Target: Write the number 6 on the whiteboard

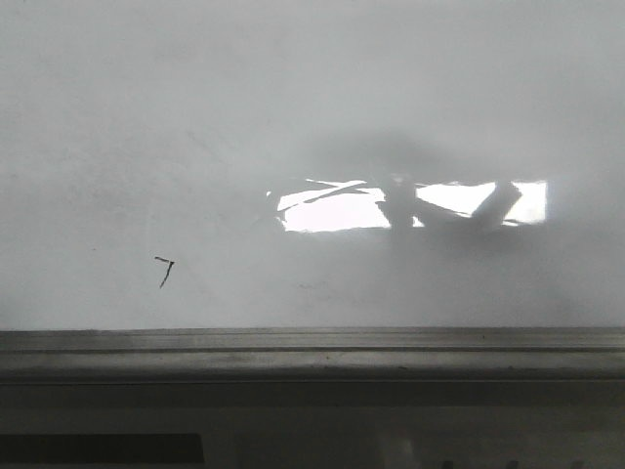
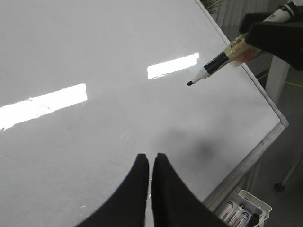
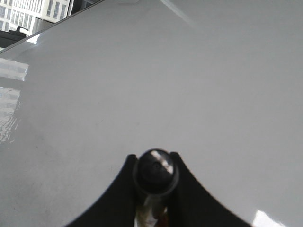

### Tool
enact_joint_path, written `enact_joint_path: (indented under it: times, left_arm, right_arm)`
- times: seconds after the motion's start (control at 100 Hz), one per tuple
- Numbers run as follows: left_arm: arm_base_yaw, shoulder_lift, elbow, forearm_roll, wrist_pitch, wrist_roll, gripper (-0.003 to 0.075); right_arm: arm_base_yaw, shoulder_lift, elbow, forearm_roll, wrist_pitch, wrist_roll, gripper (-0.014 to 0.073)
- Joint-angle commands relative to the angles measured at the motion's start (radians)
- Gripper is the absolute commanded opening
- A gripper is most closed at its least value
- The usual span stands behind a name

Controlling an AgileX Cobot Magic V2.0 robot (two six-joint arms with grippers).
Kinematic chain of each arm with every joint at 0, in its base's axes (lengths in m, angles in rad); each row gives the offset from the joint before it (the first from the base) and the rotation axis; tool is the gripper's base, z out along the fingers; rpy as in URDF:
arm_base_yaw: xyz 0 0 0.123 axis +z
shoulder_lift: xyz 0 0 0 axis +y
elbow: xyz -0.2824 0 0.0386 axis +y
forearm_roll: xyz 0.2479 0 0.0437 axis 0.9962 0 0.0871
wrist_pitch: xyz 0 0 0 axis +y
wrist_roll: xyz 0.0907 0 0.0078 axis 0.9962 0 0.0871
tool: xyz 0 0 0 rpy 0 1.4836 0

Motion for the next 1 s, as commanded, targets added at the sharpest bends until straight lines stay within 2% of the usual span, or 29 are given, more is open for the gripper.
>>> enact_joint_path:
  times: [0.0, 0.44, 0.7, 0.99]
  left_arm:
    - [0.000, 0.003, -0.028, -0.019, -0.029, -0.008, -0.0020]
    - [0.000, 0.003, -0.028, -0.019, -0.029, -0.008, -0.0020]
    - [0.000, 0.003, -0.028, -0.019, -0.027, -0.008, -0.0020]
    - [0.000, 0.003, -0.028, -0.019, 0.056, -0.008, -0.0020]
  right_arm:
    - [0.002, -0.005, -0.026, -0.009, -0.074, -0.013, -0.0064]
    - [0.002, 0.040, -0.026, -0.009, -0.077, -0.013, -0.0064]
    - [0.002, 0.141, -0.030, -0.009, -0.166, -0.013, -0.0064]
    - [0.002, 0.180, -0.030, -0.009, -0.188, -0.067, -0.0064]
